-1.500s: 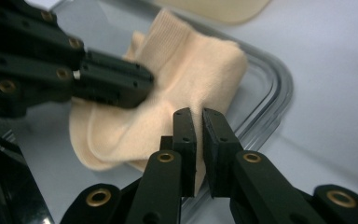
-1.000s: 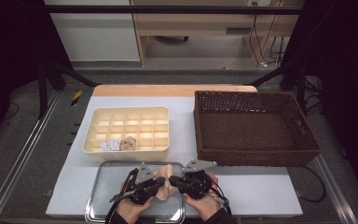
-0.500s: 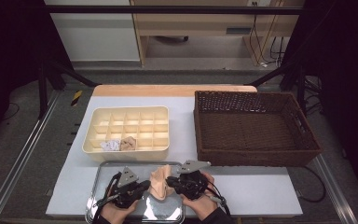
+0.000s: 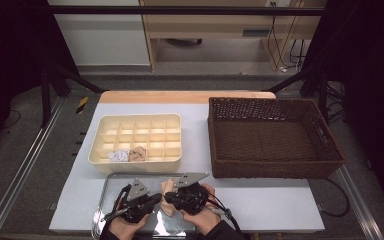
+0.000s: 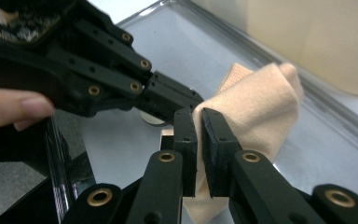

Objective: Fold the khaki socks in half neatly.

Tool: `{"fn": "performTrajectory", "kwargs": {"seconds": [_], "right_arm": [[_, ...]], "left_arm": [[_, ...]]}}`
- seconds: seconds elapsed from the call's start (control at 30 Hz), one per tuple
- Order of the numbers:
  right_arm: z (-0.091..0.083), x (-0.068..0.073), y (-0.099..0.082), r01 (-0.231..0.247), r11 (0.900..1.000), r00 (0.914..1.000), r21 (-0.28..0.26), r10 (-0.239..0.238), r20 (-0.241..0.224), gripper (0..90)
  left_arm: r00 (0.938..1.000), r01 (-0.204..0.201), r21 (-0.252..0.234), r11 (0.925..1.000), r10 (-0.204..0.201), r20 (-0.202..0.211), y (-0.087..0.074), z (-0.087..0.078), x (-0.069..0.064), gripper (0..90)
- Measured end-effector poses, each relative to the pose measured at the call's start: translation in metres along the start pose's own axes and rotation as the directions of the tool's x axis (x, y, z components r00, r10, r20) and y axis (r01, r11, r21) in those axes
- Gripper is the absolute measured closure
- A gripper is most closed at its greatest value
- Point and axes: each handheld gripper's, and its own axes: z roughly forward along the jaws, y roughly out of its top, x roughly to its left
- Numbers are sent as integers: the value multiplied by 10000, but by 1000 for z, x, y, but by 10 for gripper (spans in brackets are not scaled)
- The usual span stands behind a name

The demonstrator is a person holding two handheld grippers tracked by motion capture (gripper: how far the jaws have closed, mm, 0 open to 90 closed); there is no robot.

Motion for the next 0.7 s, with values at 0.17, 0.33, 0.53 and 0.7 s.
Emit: {"fn": "performTrajectory", "kwargs": {"seconds": [0.17, 0.33, 0.53, 0.7], "right_arm": [[11, 0, -9, -13, 9999, 9997, -106, 10, -242, 848], [11, 0, -10, -17, 9999, 9997, -161, 14, -230, 848], [11, 1, -10, 48, 9998, 9997, -177, -52, -228, 847], [10, 2, -10, 149, 9997, 9997, -186, -153, -201, 846]], "left_arm": [[9997, 228, -434, 9988, -230, -55, 6, -9, 8, 874], [9997, 230, -1128, 9934, -243, -100, 16, -25, 15, 850], [9994, -337, -1249, 9916, 344, 33, 31, -23, 6, 732], [9970, -753, -923, 9929, 734, -242, 38, -7, -4, 594]]}}
